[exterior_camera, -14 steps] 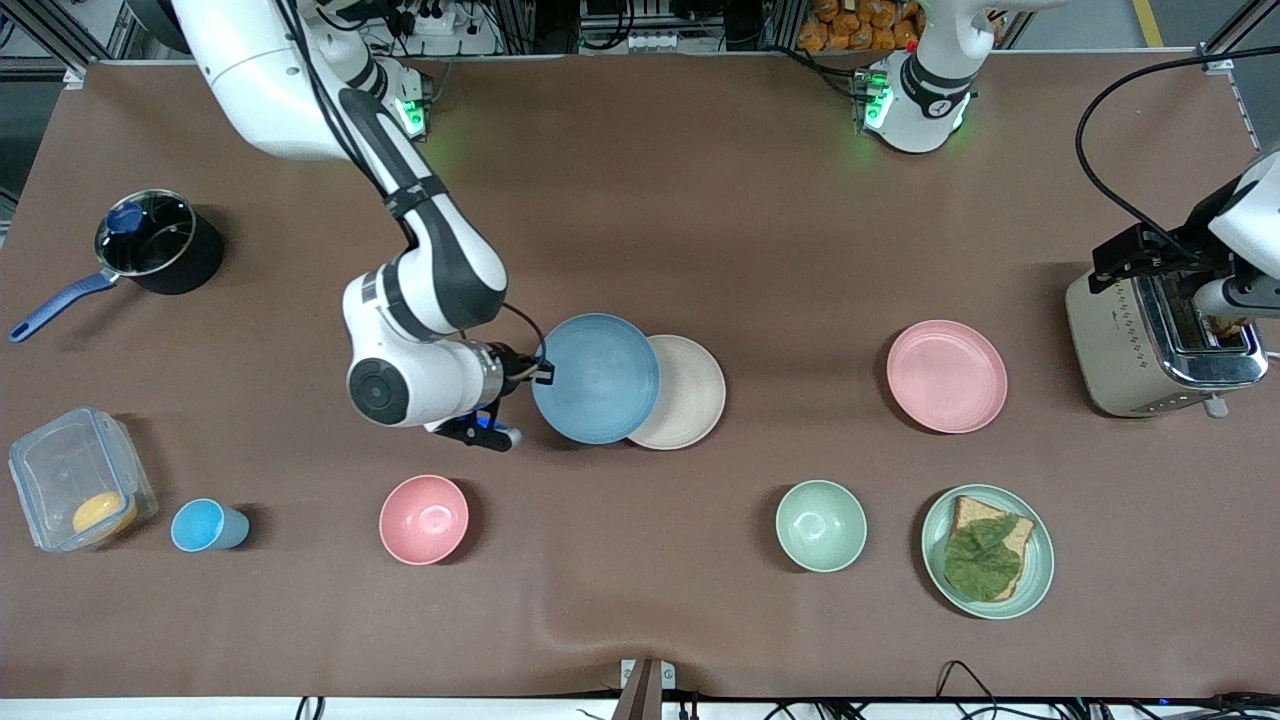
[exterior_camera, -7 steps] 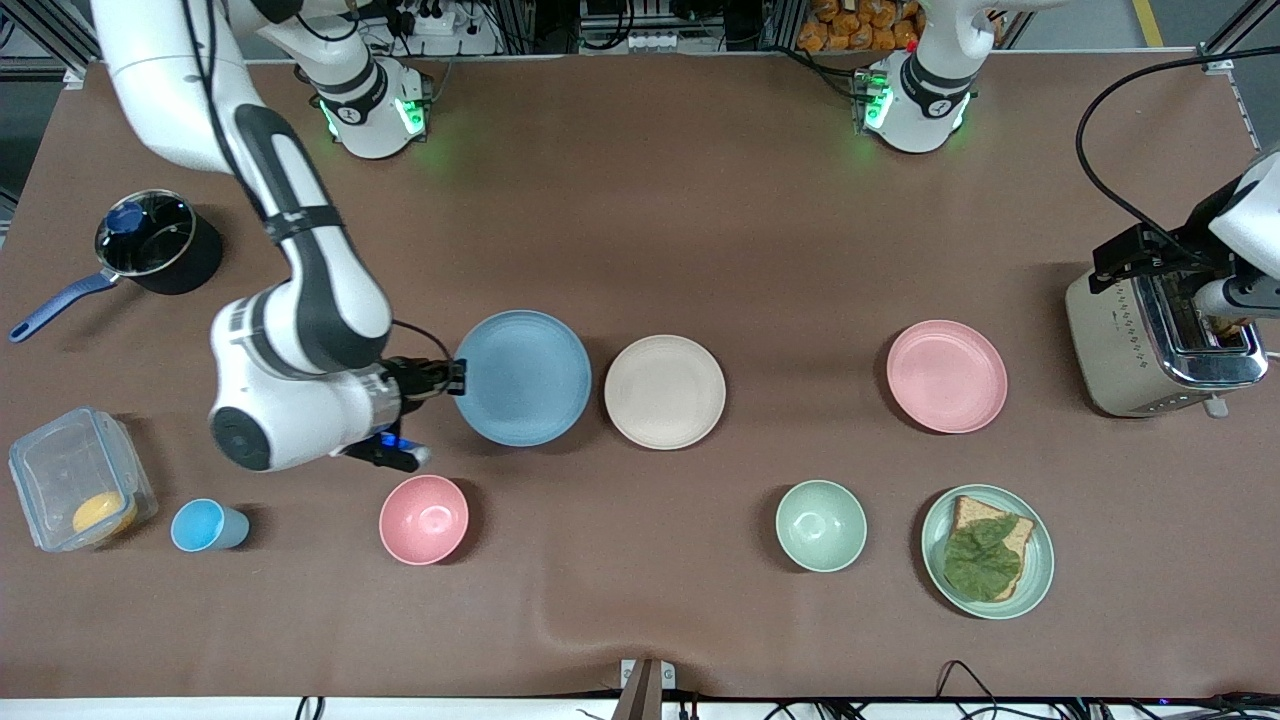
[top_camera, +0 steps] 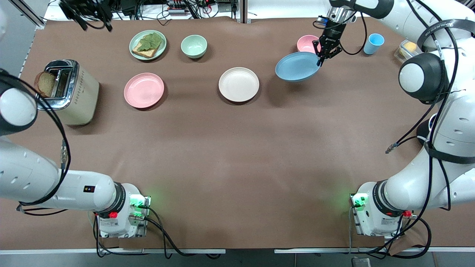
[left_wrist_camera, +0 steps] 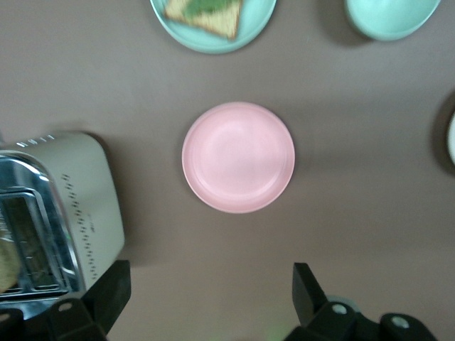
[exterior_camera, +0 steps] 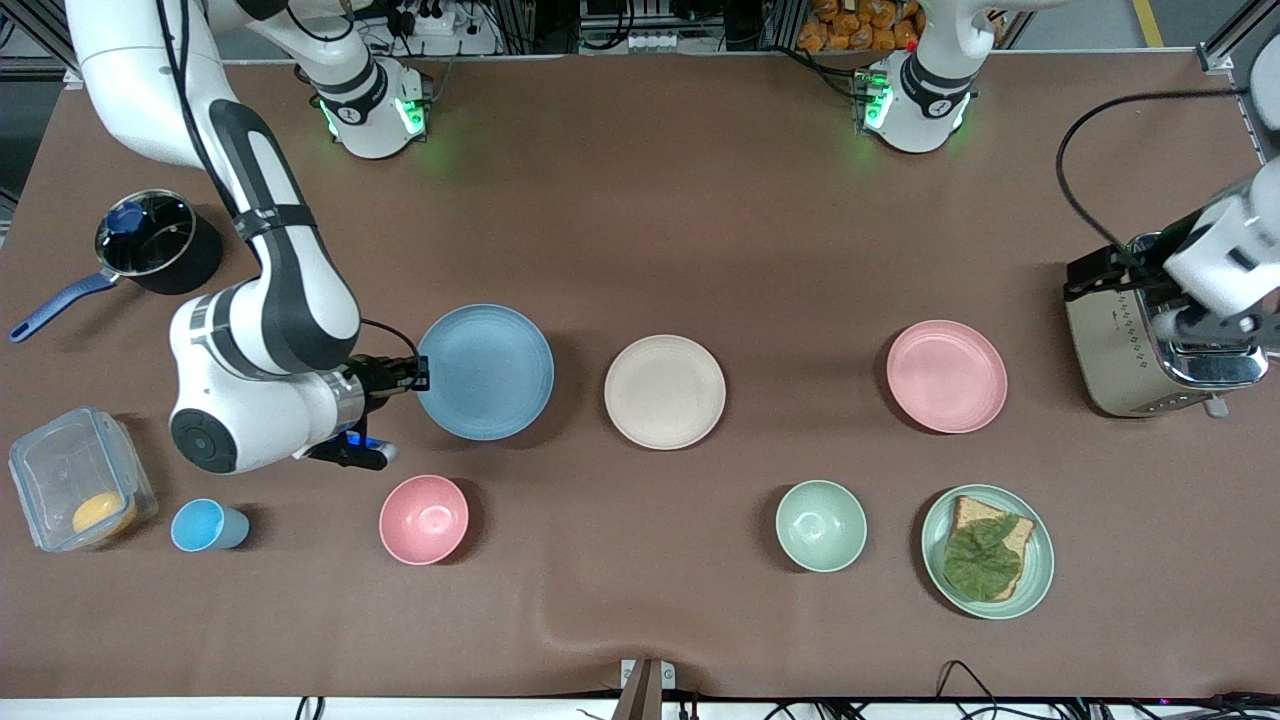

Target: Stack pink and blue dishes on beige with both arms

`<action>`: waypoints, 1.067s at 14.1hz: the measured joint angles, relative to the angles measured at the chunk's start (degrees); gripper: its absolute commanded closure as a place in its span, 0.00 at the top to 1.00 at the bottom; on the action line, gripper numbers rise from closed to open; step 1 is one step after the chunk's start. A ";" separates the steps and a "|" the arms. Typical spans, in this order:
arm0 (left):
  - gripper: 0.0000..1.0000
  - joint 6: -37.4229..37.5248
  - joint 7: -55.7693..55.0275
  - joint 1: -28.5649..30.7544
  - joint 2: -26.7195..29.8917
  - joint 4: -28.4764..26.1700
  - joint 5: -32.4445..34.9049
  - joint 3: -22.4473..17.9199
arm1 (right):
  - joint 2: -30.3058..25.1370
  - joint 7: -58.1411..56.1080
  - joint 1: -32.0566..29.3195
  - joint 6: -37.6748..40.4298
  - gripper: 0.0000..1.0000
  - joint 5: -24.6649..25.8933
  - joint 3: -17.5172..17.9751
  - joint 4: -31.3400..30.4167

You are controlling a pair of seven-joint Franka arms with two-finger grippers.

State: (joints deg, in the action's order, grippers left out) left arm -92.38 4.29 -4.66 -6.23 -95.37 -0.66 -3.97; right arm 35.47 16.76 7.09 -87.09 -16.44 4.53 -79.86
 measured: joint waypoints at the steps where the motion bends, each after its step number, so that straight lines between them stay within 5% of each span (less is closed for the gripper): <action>1: 1.00 -0.03 0.00 -0.24 -2.15 -0.08 0.00 0.06 | -0.34 -1.09 -0.92 0.61 0.00 0.63 -0.09 0.00; 15: 1.00 -21.25 -12.89 -9.18 -20.63 -10.51 0.59 2.87 | -0.96 -4.78 -4.14 2.06 0.00 6.34 -0.19 -0.11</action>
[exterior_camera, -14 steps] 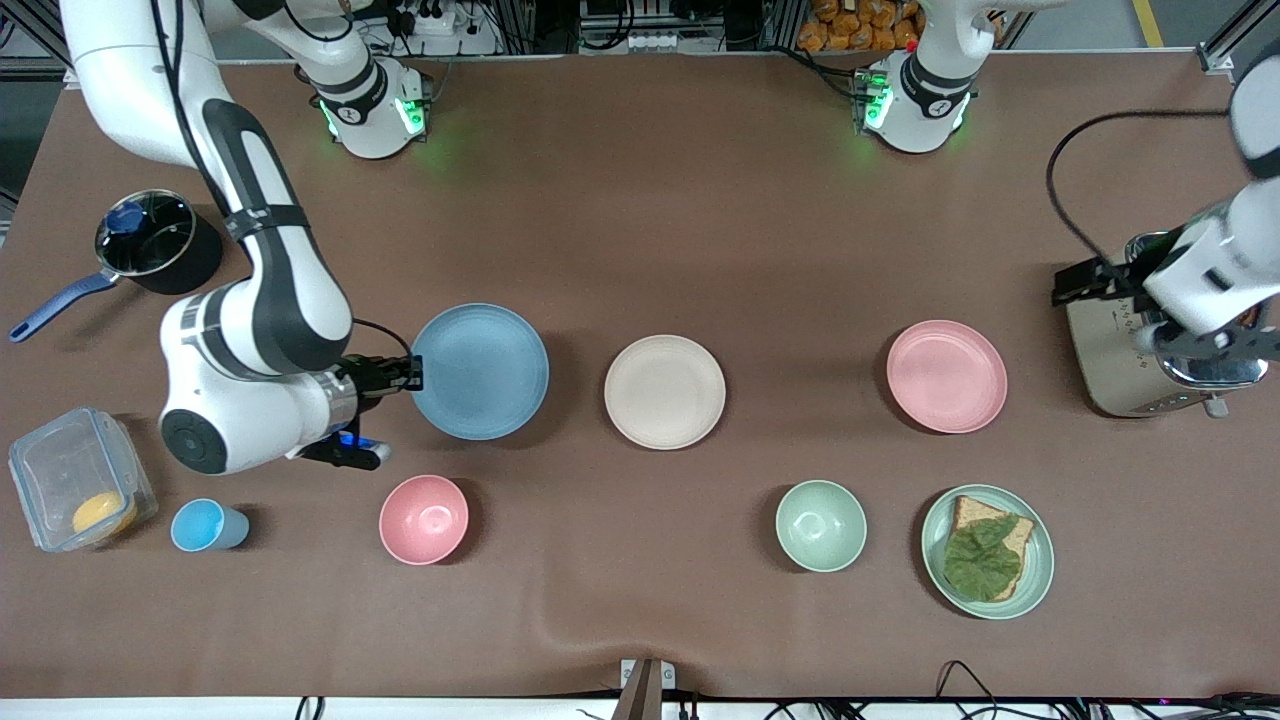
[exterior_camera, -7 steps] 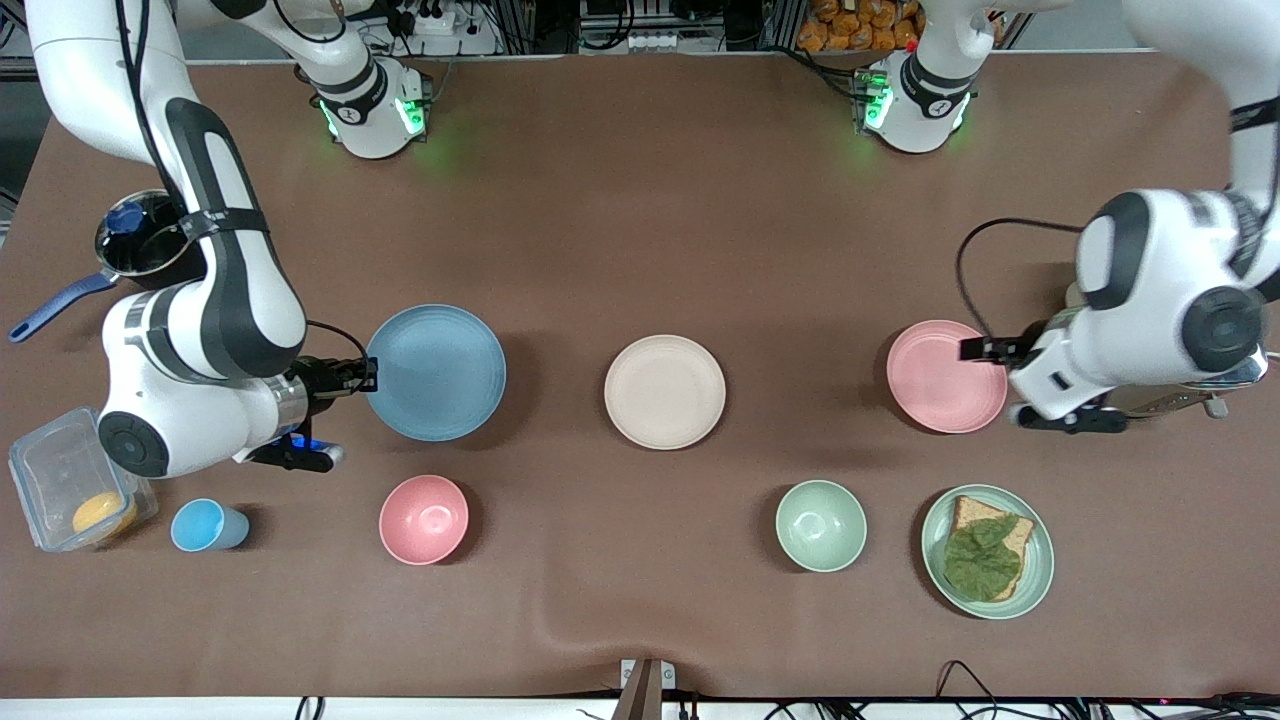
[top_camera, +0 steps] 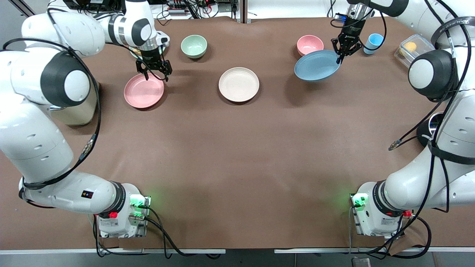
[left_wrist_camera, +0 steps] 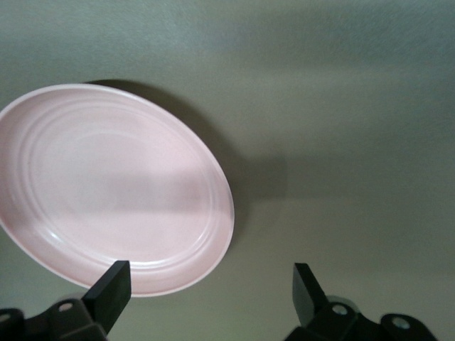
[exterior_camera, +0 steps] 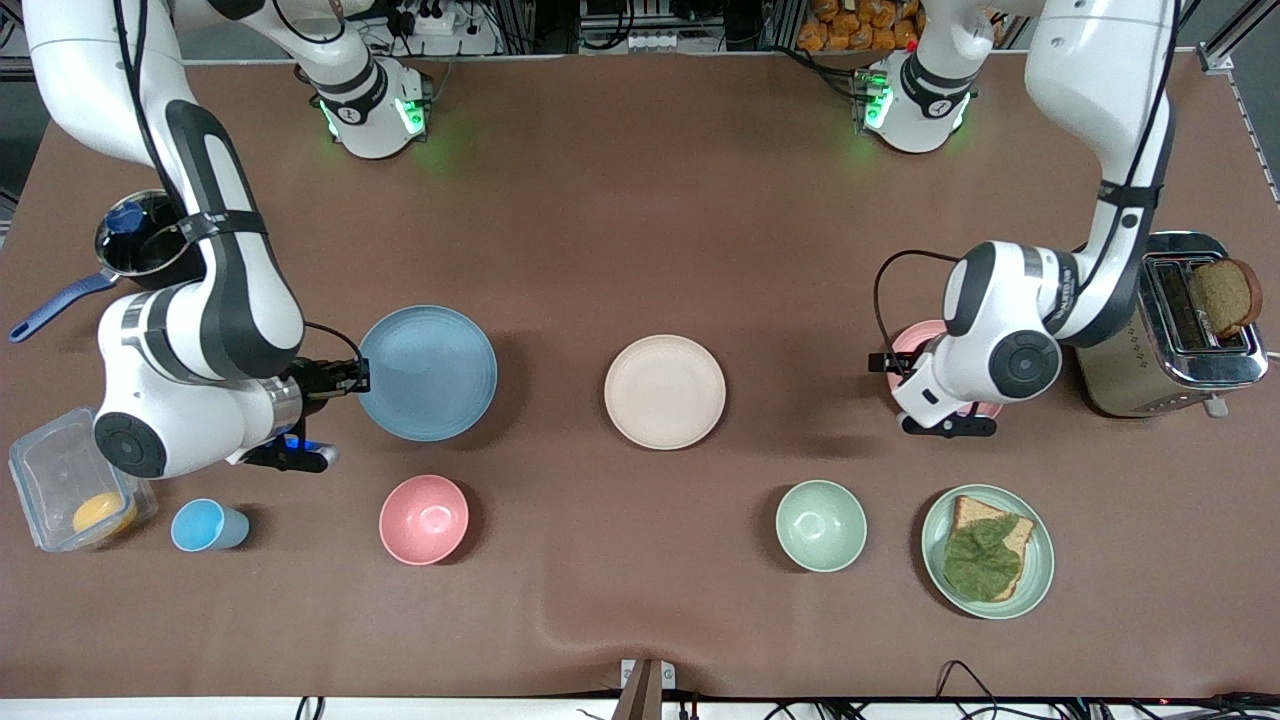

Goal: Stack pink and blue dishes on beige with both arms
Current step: 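Grasp the pink plate rim with the left gripper and lift it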

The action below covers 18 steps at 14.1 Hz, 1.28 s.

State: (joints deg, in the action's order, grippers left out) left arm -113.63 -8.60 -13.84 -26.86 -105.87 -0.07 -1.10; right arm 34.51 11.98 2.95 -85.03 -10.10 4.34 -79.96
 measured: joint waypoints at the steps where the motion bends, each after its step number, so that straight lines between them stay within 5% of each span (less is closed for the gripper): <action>1: 1.00 0.33 0.25 0.30 0.24 0.16 1.80 -0.18 | 0.01 -0.01 0.00 0.00 0.00 0.01 0.00 -0.02; 10: 0.97 -1.90 16.40 16.27 -0.57 -2.70 2.71 -0.25 | 0.01 -0.03 -0.02 -0.01 0.00 0.05 0.03 -0.06; 14: 0.92 -4.57 17.80 17.48 -2.73 -2.77 1.69 0.77 | 0.01 -0.03 -0.03 -0.02 0.00 0.08 0.02 -0.06; 15: 0.82 -5.45 18.91 17.85 -3.33 -2.77 1.67 0.77 | 0.01 -0.03 -0.03 -0.02 0.00 0.08 0.01 -0.06; 18: 0.16 -6.33 20.97 19.75 -4.50 -2.76 1.21 0.82 | 0.02 -0.03 -0.04 -0.02 0.00 0.08 0.01 -0.06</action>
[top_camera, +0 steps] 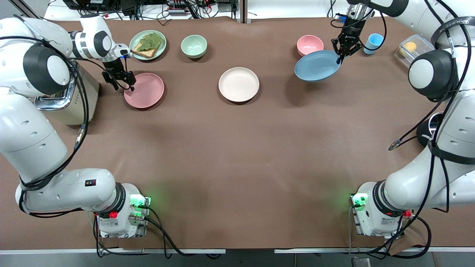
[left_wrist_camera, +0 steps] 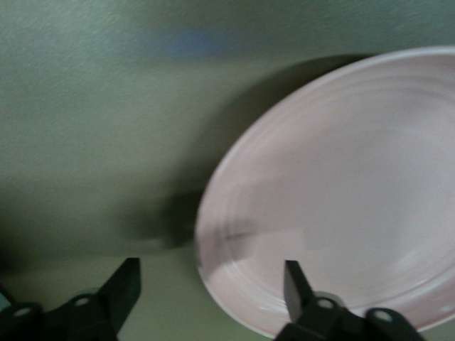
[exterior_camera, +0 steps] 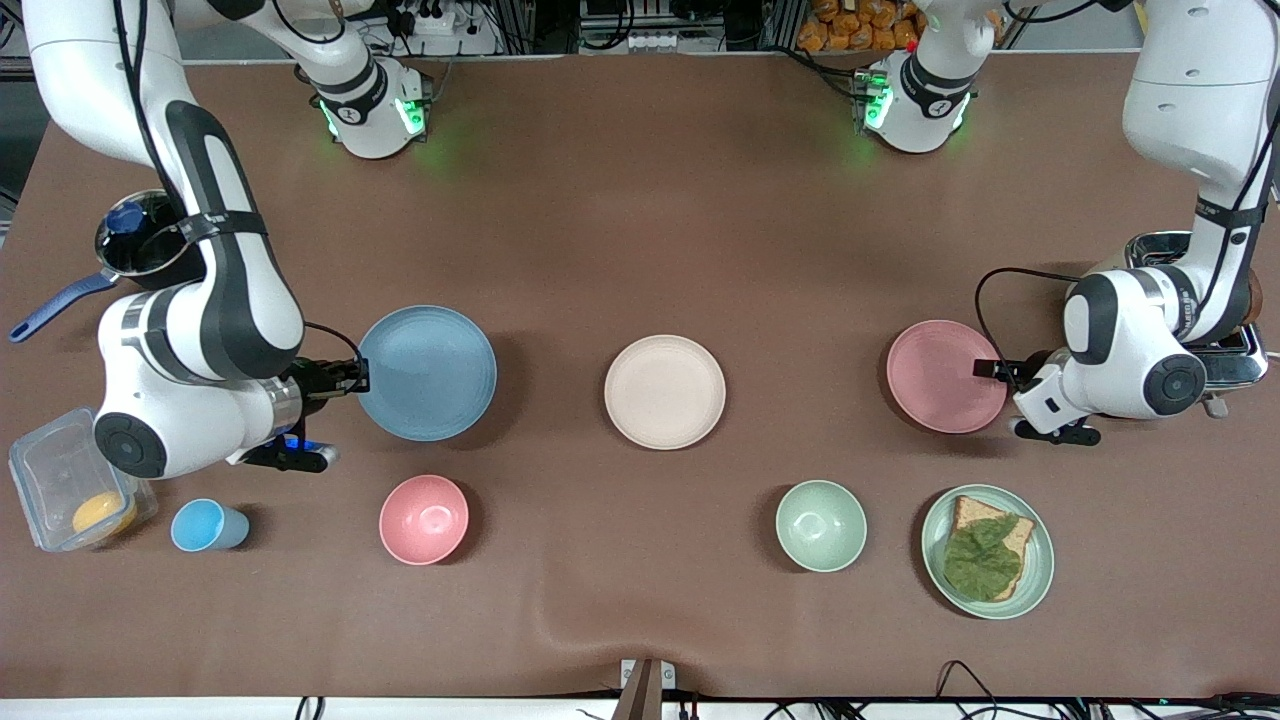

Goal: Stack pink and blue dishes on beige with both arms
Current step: 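Grasp the pink plate rim with the left gripper and lift it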

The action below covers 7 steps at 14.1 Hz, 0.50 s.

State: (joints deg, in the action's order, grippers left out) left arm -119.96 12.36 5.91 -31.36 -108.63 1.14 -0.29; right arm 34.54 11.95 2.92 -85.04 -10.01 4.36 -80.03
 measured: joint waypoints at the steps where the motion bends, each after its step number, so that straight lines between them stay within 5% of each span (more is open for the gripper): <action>1: 0.08 -0.02 0.26 0.36 -0.18 0.01 -1.30 0.05 | 0.01 0.00 0.00 0.00 0.00 0.00 0.00 -0.01; 2: 0.01 -0.03 0.77 0.45 -0.45 0.01 -3.27 0.07 | 0.02 0.00 0.00 0.00 0.00 0.00 0.00 -0.01; 7: 0.00 0.09 5.17 0.50 -1.77 0.66 -8.33 0.28 | 0.07 0.00 0.00 0.00 0.00 0.00 0.00 -0.02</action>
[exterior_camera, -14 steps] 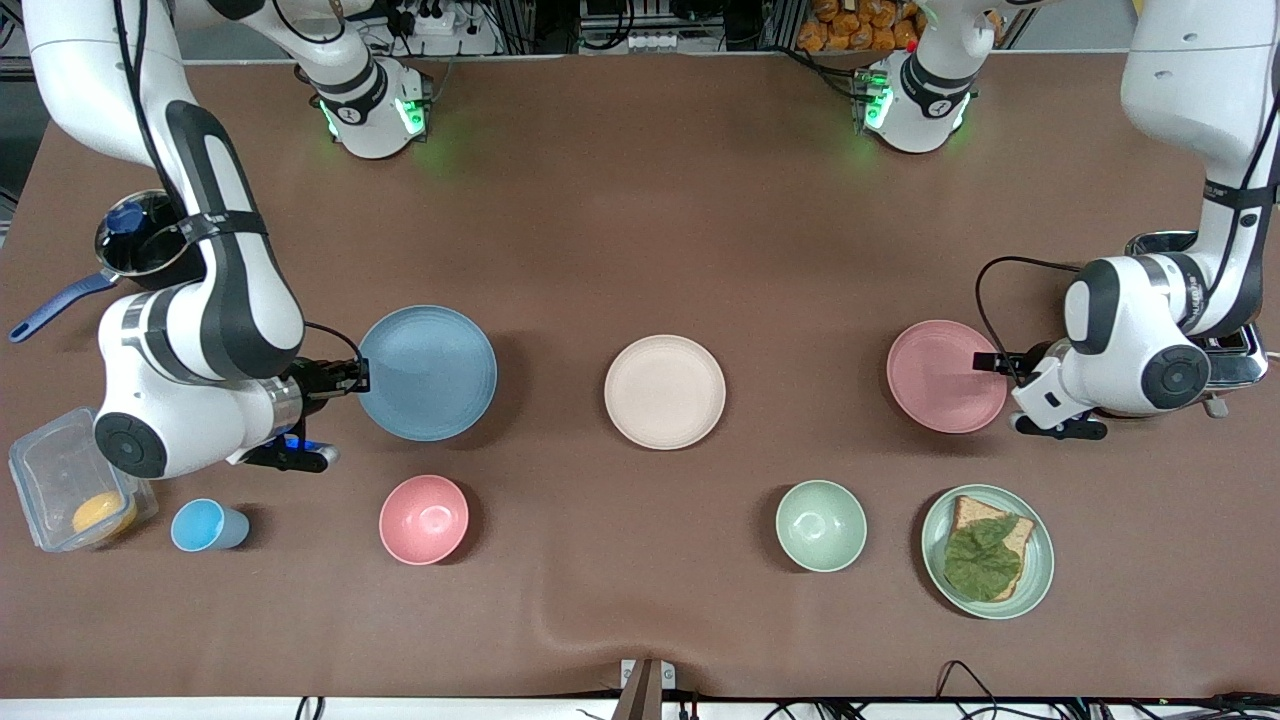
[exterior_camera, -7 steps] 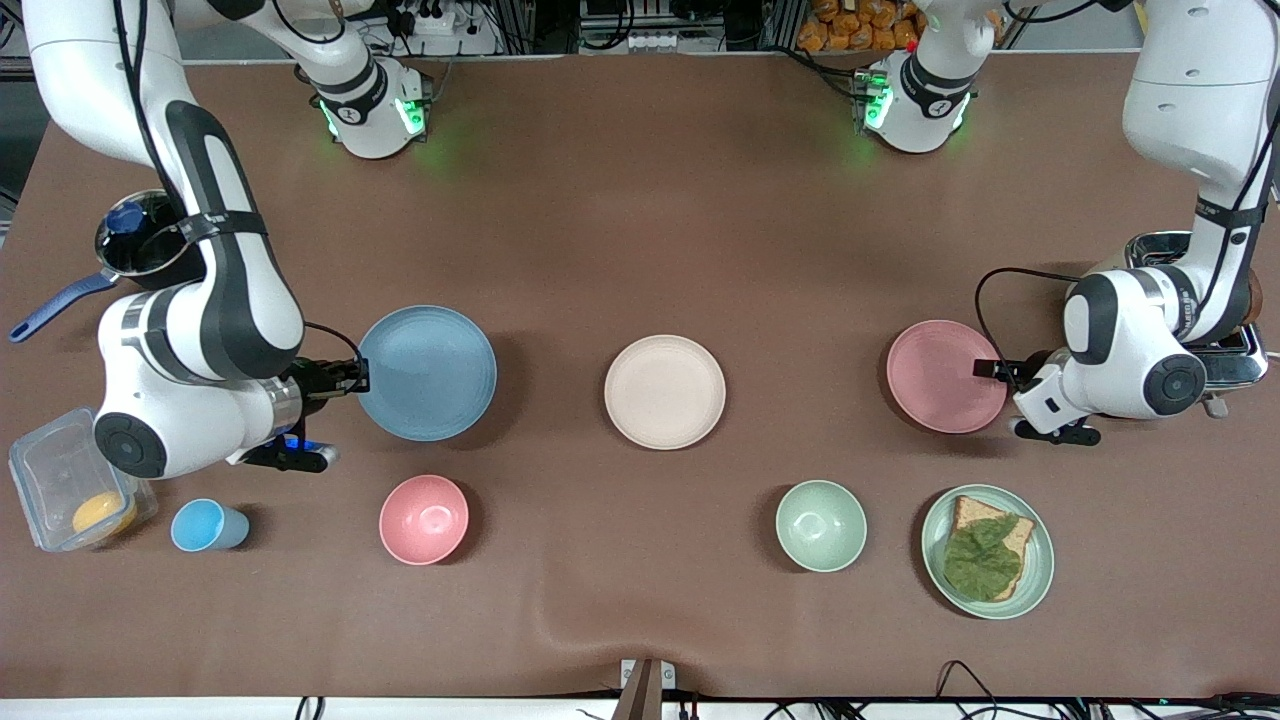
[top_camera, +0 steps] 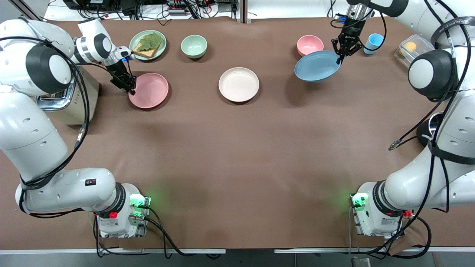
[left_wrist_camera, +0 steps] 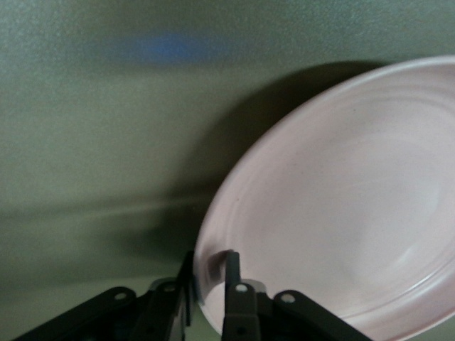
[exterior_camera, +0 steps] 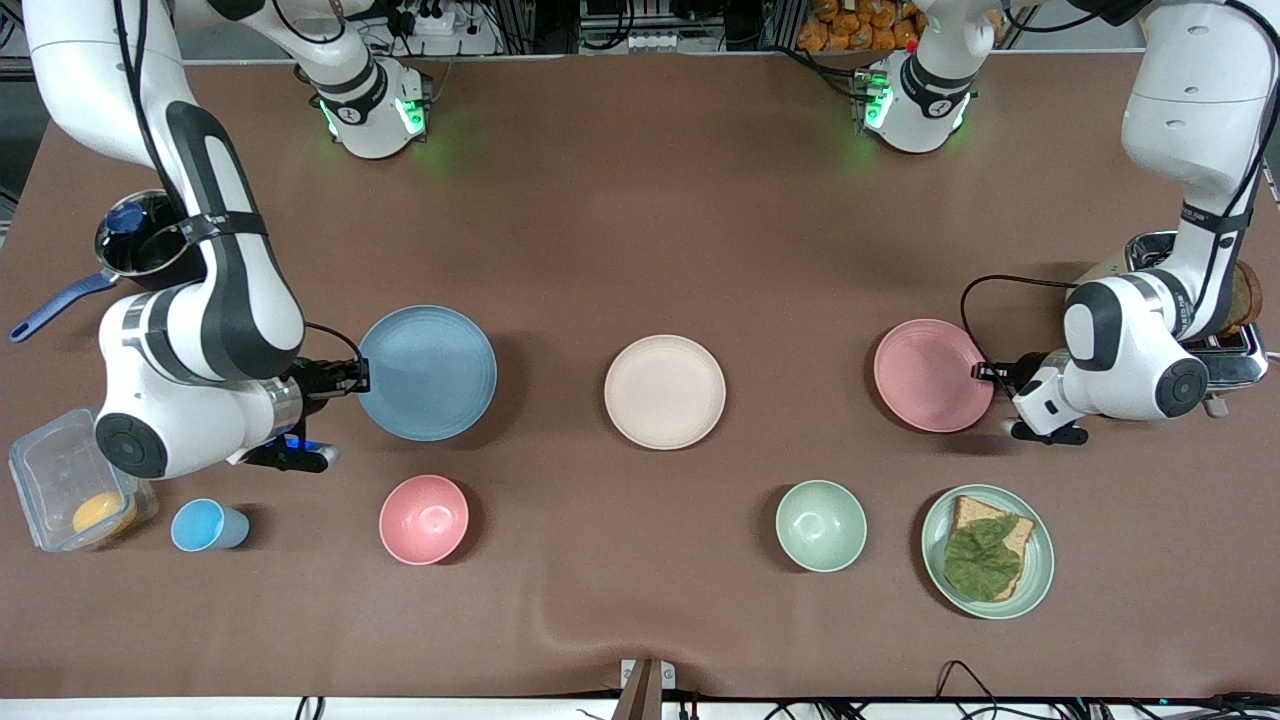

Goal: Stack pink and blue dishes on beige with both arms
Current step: 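Grasp the pink plate rim with the left gripper and lift it, then lower the pink plate onto the beige plate and open the left gripper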

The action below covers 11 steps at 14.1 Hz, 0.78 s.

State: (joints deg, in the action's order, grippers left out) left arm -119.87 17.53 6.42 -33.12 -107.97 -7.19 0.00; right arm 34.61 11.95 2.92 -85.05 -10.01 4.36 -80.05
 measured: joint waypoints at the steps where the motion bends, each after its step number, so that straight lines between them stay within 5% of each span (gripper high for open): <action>1: 0.00 0.01 0.65 0.11 0.11 0.30 -0.29 0.00 | 0.01 0.00 0.00 0.00 0.00 0.00 0.00 0.00; 6: 0.00 5.61 1.42 0.40 1.49 4.76 -1.53 1.77 | 0.04 0.00 0.00 0.00 0.00 0.00 0.00 0.00; 11: 0.00 10.95 -2.73 -0.84 2.74 10.11 -9.48 8.90 | 0.05 0.00 -0.07 -0.01 0.00 0.03 -0.02 0.00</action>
State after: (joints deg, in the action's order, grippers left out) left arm -108.92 14.80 5.58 -30.39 -97.86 -16.67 8.90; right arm 34.66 11.95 2.85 -85.05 -9.98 4.34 -80.05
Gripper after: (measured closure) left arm 0.943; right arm 0.952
